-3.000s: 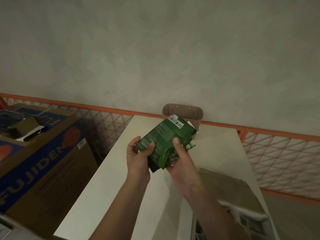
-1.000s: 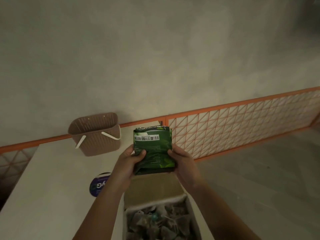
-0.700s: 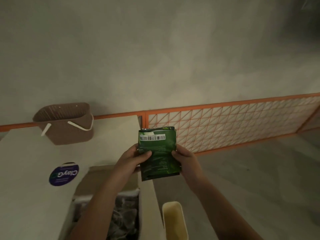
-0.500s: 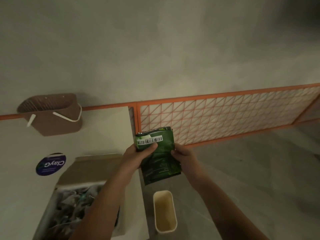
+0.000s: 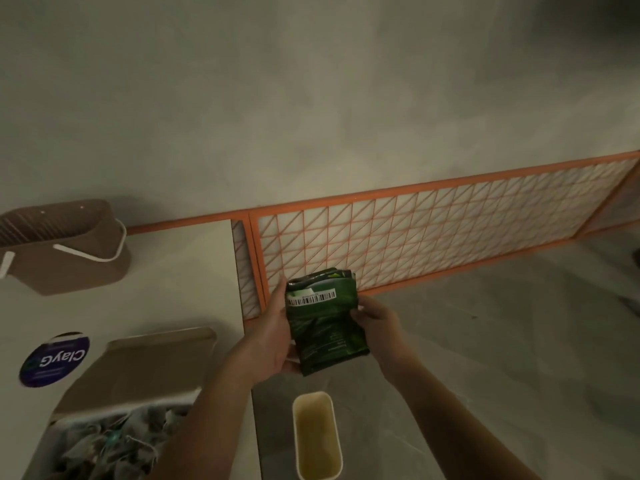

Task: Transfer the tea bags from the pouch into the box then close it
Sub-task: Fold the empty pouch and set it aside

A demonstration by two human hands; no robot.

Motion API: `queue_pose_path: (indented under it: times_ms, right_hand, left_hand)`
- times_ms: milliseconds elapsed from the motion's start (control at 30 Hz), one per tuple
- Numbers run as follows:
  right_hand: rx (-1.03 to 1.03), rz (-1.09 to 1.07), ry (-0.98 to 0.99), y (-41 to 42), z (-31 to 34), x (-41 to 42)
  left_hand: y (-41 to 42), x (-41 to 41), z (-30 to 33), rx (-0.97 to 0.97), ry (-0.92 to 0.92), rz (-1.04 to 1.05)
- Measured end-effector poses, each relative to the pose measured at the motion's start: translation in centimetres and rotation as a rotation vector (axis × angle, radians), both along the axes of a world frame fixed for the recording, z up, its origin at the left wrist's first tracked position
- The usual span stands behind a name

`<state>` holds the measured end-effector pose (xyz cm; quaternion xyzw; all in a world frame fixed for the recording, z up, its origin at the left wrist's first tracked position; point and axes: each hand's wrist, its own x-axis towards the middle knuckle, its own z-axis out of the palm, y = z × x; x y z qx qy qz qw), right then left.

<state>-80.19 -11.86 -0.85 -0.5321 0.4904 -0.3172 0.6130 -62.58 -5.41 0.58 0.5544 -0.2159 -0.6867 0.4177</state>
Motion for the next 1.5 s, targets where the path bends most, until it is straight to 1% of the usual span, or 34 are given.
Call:
queue_pose_path:
  times_ms: [100, 200, 333, 400, 467, 500, 567, 633, 700, 733, 800, 900, 933, 967, 1033, 1067, 1200, 1267, 1333, 1433, 1500]
  right_hand:
    - [0.015, 0.017, 0.024, -1.6, -0.9, 1.1]
    - [0.089, 0.032, -0.033, -2.8, -2.1, 1.8]
    - [0.271, 0.049, -0.152, -4.6, -4.4, 2.1]
    - [0.417, 0.01, -0.19, -5.5, -4.9, 2.1]
    - [0.541, 0.008, -0.199, -6.3, -5.2, 2.2]
    - [0.581, 0.04, -0.185, -6.8, -5.3, 2.2]
    - [0.664, 0.139, -0.179, -7.7, -5.8, 2.0]
    - [0.744, 0.244, -0.206, -8.3, -6.6, 1.8]
    - [0.73, 0.335, -0.172, -8.6, -7.3, 1.6]
    - [0.69, 0.364, -0.155, -8.6, -7.7, 1.5]
    - [0.61, 0.388, -0.136, -8.5, -8.8, 1.2]
    - [0.54, 0.432, -0.113, -8.5, -10.6, 0.1]
    - [0.496, 0.44, -0.101, -8.5, -11.4, -0.4]
    - [0.454, 0.446, -0.095, -8.6, -12.0, -0.9]
    - [0.418, 0.429, -0.096, -8.3, -13.5, -1.9]
    - [0.416, 0.405, -0.097, -7.9, -14.4, -2.4]
    - [0.41, 0.289, -0.004, -6.0, -18.1, -3.4]
    - [0.382, 0.286, 0.036, -5.1, -19.7, -3.3]
    - [0.372, 0.317, 0.051, -4.4, -21.1, -3.1]
    - [0.416, 0.385, 0.14, -4.1, -23.4, -2.3]
    - [0.462, 0.445, 0.191, -4.1, -25.5, -1.9]
  left_hand:
    - [-1.2, 1.9, -0.7, 0.027, 0.086, -0.01]
    - [-2.0, 2.7, -1.5, 0.015, 0.145, 0.028]
    - [-2.4, 2.1, -3.3, -0.002, 0.177, 0.125]
    - [-2.6, 1.6, -4.4, -0.009, 0.164, 0.157]
    - [-2.7, 1.0, -5.4, -0.06, 0.111, 0.152]
    - [-2.9, 0.5, -5.8, -0.087, 0.058, 0.133]
    - [-3.1, -0.6, -6.5, -0.107, -0.09, 0.149]
    - [-3.4, -1.3, -8.1, -0.117, -0.269, 0.241]
    - [-3.4, -2.1, -10.1, -0.148, -0.416, 0.285]
    - [-3.4, -2.5, -11.3, -0.157, -0.454, 0.293]
    - [-2.9, -3.5, -13.5, -0.163, -0.499, 0.3]
    - [-2.0, -5.4, -15.0, -0.134, -0.555, 0.311]
    - [-1.8, -6.2, -15.4, -0.137, -0.513, 0.33]
    - [-1.6, -6.9, -15.7, -0.148, -0.423, 0.376]
    - [-1.4, -8.5, -16.9, -0.141, -0.182, 0.51]
    - [-1.2, -9.3, -17.5, -0.118, -0.112, 0.556]
    - [-0.6, -11.0, -21.0, 0.024, -0.055, 0.656]
    - [-0.3, -11.1, -22.9, 0.082, -0.056, 0.703]
    - [0.0, -10.7, -24.4, 0.138, -0.128, 0.709]
    - [1.2, -9.7, -27.1, 0.188, -0.252, 0.715]
    - [2.2, -9.0, -29.3, 0.209, -0.269, 0.74]
